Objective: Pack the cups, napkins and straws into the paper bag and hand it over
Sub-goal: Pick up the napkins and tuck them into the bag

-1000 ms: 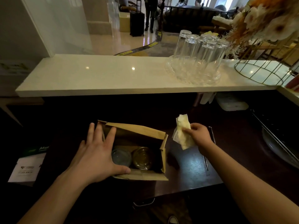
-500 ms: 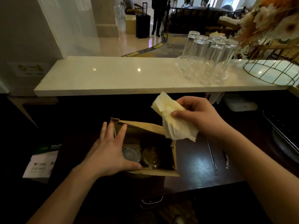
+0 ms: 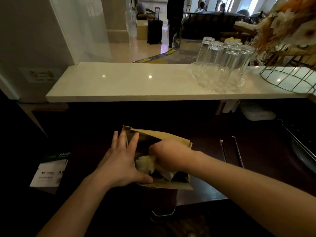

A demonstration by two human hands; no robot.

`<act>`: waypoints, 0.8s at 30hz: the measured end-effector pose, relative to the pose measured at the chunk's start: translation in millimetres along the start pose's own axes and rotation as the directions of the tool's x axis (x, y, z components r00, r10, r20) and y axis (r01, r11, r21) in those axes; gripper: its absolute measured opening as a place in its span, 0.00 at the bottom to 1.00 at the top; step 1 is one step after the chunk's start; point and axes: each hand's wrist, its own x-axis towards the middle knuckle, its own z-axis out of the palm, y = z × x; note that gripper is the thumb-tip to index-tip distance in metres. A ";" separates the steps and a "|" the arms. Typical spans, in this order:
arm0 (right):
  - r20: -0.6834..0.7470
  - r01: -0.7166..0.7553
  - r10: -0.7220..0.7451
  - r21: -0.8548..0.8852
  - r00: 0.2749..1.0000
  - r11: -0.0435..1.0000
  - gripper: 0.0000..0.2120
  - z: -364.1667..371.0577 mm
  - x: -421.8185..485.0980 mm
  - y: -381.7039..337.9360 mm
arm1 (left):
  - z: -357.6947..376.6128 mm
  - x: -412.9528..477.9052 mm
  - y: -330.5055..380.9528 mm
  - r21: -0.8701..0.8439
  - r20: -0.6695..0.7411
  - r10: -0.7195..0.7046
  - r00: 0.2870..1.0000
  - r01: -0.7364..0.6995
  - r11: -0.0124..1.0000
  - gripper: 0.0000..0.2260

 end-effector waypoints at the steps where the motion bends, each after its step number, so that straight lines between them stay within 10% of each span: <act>1: 0.033 -0.013 0.013 -0.010 0.999 1.000 0.12 4.5 4.3 -3.9 | 0.3 -0.2 0.2 0.006 -0.001 0.000 1.000 0.000 1.000 0.64; 15: 0.320 -0.332 0.232 0.305 0.919 0.893 0.18 59.7 48.0 13.4 | 3.0 -2.6 4.2 0.017 -0.009 -0.002 1.000 0.002 1.000 0.64; 24: 0.152 -0.157 0.140 0.104 0.978 0.982 0.14 55.9 32.3 8.7 | 4.9 -1.8 6.3 0.050 -0.013 0.000 1.000 0.001 0.999 0.64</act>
